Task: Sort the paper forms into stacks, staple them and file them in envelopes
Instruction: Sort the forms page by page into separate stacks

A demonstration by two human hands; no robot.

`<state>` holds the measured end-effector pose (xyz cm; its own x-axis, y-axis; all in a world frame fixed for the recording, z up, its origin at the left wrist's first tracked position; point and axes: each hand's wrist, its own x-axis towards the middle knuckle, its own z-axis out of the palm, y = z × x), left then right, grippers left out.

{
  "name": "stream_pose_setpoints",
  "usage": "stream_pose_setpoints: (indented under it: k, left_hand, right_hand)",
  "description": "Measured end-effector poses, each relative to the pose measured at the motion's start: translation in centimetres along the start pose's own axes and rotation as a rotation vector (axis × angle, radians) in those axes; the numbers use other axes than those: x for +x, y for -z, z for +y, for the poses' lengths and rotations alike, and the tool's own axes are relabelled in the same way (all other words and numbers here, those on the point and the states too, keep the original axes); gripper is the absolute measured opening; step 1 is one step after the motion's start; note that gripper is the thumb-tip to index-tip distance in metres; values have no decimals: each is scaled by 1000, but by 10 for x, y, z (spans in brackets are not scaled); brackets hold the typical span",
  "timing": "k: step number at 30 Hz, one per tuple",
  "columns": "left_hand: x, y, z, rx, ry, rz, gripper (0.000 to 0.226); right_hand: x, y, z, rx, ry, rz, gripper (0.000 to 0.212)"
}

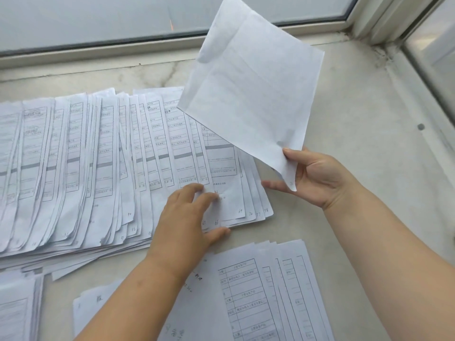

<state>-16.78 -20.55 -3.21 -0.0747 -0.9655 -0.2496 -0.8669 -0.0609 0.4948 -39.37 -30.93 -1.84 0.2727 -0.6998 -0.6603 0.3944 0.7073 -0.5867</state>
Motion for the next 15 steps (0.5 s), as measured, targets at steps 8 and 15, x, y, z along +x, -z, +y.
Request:
stream_pose_setpoints:
  k: [8,15]
  left_hand:
    - [0,-1,0,15,15,-1,60]
    - [0,-5,3,29,13,47,59]
  right_hand:
    - [-6,0,5,23,-41,-135,38]
    - [-3,-18,19,-20,-123,-196,35]
